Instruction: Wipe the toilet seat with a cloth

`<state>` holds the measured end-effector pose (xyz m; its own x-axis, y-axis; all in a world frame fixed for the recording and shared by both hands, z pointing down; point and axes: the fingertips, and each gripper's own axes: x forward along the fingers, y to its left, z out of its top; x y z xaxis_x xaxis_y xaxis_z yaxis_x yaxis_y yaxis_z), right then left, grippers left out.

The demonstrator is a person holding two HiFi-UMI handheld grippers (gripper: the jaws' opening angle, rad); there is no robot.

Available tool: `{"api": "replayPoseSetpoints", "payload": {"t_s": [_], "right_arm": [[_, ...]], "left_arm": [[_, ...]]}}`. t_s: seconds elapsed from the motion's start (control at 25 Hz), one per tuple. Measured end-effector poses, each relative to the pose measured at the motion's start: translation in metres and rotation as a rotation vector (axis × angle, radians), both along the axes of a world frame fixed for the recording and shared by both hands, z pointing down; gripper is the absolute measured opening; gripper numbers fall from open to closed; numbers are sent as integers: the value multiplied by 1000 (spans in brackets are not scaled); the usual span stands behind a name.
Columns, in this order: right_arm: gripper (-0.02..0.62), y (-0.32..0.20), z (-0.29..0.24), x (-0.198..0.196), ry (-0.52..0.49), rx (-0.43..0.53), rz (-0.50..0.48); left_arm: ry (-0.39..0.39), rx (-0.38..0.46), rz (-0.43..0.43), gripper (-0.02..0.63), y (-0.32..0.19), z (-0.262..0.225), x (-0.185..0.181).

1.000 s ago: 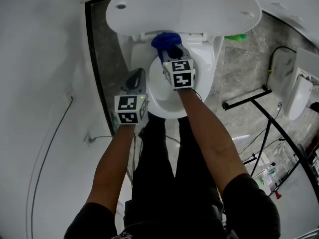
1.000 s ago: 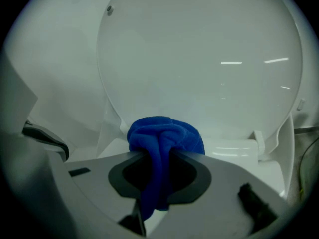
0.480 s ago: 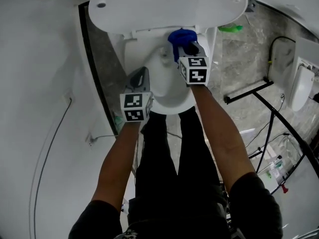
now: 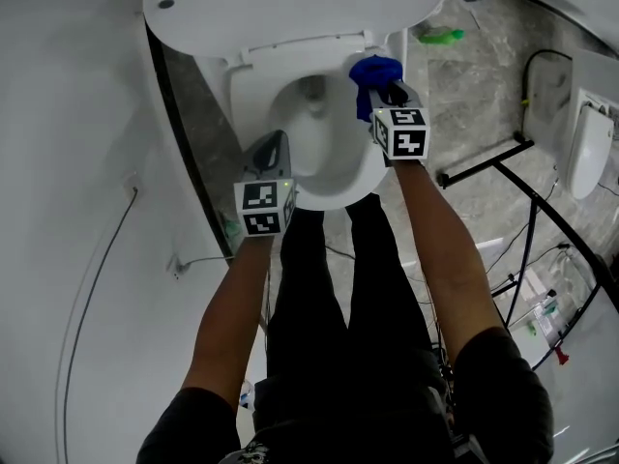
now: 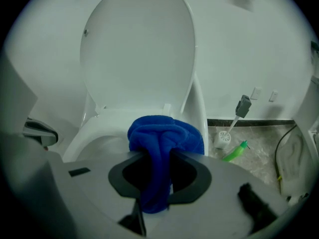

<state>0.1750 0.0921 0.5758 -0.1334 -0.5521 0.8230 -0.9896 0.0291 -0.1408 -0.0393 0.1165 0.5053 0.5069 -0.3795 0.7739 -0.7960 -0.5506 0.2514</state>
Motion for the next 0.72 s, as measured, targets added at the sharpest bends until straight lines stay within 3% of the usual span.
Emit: {"api": "replayPoseSetpoints", "payload": {"t_s": [0.44,0.72], "right_arm": [[83,57,5,10,-3,-34,-19],[83,89,6,1,-2,-53,-92]], "left_arm": [[16,12,-4,11,16,1,10],[4,-17,-25,11,34,13,8]]}}
